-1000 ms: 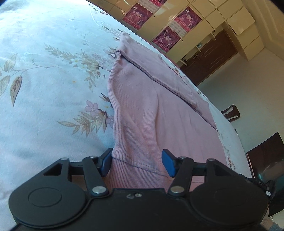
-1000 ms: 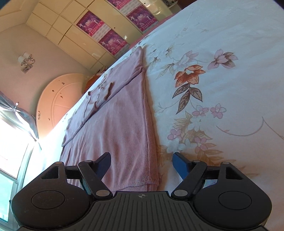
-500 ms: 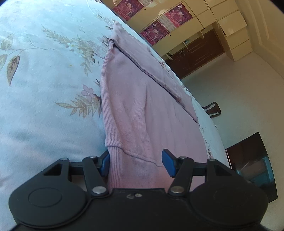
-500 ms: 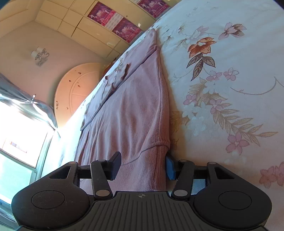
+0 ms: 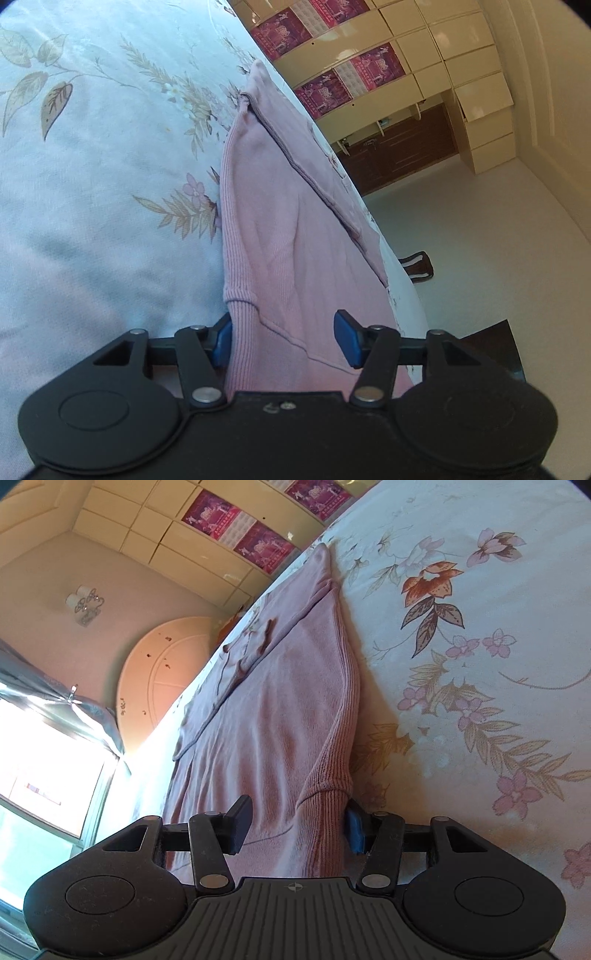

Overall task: Fold small clothes
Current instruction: 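Grasp the ribbed hem with the left tool while the right tool grasps it too, then lift the hem with both tools and fold it up toward the collar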

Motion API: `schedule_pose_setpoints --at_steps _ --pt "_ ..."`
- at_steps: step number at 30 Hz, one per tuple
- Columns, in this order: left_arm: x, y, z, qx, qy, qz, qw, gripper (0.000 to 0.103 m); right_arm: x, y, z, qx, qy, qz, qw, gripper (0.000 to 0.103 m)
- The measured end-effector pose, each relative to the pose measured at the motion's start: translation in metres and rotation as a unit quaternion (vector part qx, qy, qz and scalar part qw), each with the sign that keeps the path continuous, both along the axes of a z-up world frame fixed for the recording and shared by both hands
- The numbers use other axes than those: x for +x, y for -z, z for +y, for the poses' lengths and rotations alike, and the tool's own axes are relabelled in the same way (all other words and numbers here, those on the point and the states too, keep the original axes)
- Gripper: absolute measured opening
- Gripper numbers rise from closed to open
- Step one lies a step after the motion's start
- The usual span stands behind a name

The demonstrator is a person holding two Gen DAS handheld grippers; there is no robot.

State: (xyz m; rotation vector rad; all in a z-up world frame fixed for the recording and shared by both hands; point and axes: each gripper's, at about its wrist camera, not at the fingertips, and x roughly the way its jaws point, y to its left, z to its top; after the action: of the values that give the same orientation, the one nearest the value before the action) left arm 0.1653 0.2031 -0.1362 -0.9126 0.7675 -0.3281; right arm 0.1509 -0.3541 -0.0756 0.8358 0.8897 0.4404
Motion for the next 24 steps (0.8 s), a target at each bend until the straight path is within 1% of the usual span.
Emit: schedule_pose_setpoints --at_steps 1,2,3,4,5,6,8,9,10,11,12,13,15,17,19,20,23,24 --pt "0.004 -0.001 -0.004 0.013 0.001 0.003 0.9999 0.053 0.002 0.000 0.004 -0.010 -0.006 0.000 1.000 0.051" --pt "0.009 -0.003 -0.009 0.034 0.006 0.006 0.9994 0.051 0.004 0.000 0.009 -0.021 -0.013 0.002 1.000 0.037" --pt "0.011 -0.005 -0.013 0.045 0.008 0.005 0.9990 0.046 0.005 0.000 0.013 -0.032 -0.023 0.006 0.999 0.014" --pt "0.013 -0.006 -0.015 0.053 0.009 0.004 0.9985 0.039 0.006 -0.001 0.017 -0.050 -0.027 0.005 0.998 0.010" --pt "0.012 -0.005 -0.014 0.053 0.010 0.005 0.9985 0.005 0.004 -0.003 0.020 -0.063 -0.032 -0.007 0.997 0.009" --pt "0.008 -0.006 -0.011 0.050 0.000 -0.001 0.9987 0.007 0.001 -0.006 0.019 -0.063 -0.032 -0.018 0.997 0.008" --pt "-0.006 -0.012 -0.004 0.044 -0.014 -0.037 0.9982 0.006 -0.006 -0.017 0.015 -0.051 -0.023 -0.044 0.997 0.008" --pt "-0.010 -0.013 -0.002 0.052 -0.019 -0.036 0.9978 0.006 -0.009 -0.022 0.012 -0.048 -0.020 -0.057 0.997 0.008" --pt "-0.010 -0.010 -0.001 0.064 -0.020 -0.024 0.9975 0.006 -0.012 -0.023 0.011 -0.052 -0.017 -0.065 0.996 0.008" --pt "-0.008 -0.004 -0.001 0.086 -0.015 0.003 0.9962 0.006 -0.011 -0.019 0.011 -0.069 -0.019 -0.054 0.996 0.008" --pt "-0.007 0.002 -0.001 0.090 -0.011 0.015 0.9957 0.006 -0.008 -0.012 0.013 -0.085 -0.024 -0.035 0.995 0.008" --pt "-0.009 0.003 0.000 0.078 -0.017 0.010 0.9968 0.006 -0.006 -0.003 0.016 -0.097 -0.030 -0.013 0.995 0.008" --pt "-0.009 0.000 0.000 0.082 -0.020 0.009 0.9964 0.006 -0.008 0.000 0.017 -0.086 -0.019 -0.015 0.996 0.008" --pt "-0.010 -0.002 -0.002 0.084 -0.022 0.003 0.9962 0.006 -0.011 -0.006 0.016 -0.072 -0.002 -0.023 0.997 0.008" --pt "-0.012 -0.004 -0.002 0.080 -0.029 -0.001 0.9964 0.005 -0.011 -0.010 0.016 -0.067 0.005 -0.031 0.997 0.008" --pt "-0.013 -0.007 -0.001 0.077 -0.036 -0.009 0.9964 0.005 -0.010 -0.013 0.016 -0.067 0.008 -0.034 0.997 0.008" --pt "-0.011 -0.017 -0.003 0.082 -0.048 -0.022 0.9952 0.005 -0.006 -0.028 0.018 -0.062 0.018 -0.055 0.996 0.008" --pt "-0.007 -0.022 -0.003 0.086 -0.051 -0.030 0.9946 0.005 -0.003 -0.037 0.021 -0.068 0.017 -0.064 0.995 0.008"
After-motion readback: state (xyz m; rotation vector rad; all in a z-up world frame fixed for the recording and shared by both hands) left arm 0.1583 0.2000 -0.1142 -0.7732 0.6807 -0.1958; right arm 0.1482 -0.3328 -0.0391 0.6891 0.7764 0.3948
